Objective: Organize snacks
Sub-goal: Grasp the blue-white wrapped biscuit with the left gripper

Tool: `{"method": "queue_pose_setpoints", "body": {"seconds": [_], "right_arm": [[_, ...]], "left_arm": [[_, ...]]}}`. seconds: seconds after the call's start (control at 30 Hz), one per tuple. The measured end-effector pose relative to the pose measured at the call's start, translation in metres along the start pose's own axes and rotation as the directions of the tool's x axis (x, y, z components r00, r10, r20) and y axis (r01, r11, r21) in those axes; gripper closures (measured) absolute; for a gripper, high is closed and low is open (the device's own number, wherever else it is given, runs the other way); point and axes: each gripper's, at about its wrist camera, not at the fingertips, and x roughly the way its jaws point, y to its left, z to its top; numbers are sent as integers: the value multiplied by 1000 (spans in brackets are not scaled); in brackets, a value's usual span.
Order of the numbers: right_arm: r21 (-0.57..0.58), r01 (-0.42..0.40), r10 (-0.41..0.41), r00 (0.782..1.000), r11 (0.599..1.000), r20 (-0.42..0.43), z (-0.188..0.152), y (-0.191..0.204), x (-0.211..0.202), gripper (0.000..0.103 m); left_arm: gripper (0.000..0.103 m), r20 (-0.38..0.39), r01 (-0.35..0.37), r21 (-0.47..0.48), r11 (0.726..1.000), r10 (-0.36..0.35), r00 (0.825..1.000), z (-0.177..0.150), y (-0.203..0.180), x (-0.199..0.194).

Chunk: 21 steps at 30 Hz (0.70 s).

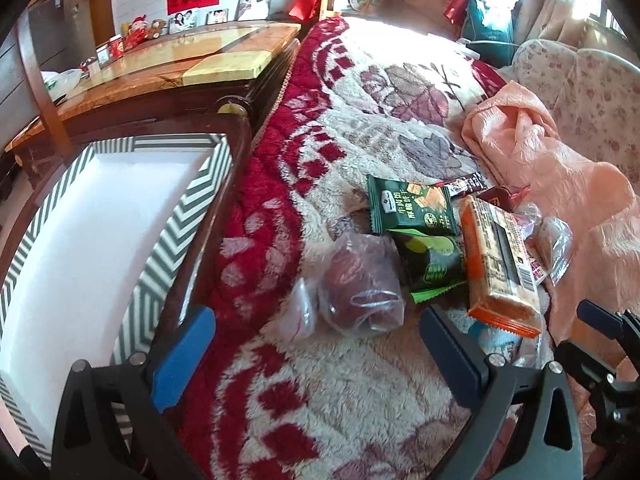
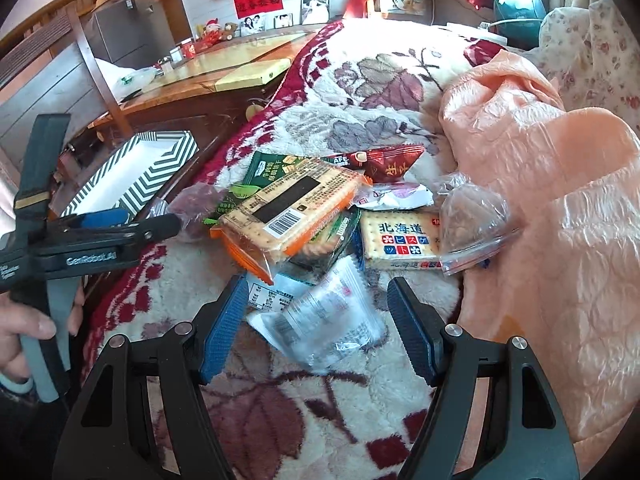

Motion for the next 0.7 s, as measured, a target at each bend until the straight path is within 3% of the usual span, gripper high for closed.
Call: {"method": "queue_pose_setpoints", "body": {"seconds": [0.27, 0.43, 0.6, 0.7], "right_arm": [[-3, -17, 17, 1000, 1000, 9, -2, 0, -1, 31], [-7, -93, 93, 996, 996, -3, -5, 5, 0, 31], [-27, -132, 130, 990, 991, -62, -12, 13, 3, 31], [6, -205, 204, 970, 979, -135, -21, 10, 10, 31]], "left_arm": [[0, -16, -3, 4, 1000, 4, 1000, 3, -2, 9], [0, -25, -5, -10, 1000, 4, 1000, 5, 0, 12], [0, -19, 10, 34, 999, -9, 1000, 0, -8, 4], [0, -11, 15, 66, 998, -15, 1000, -4, -15, -4]]}}
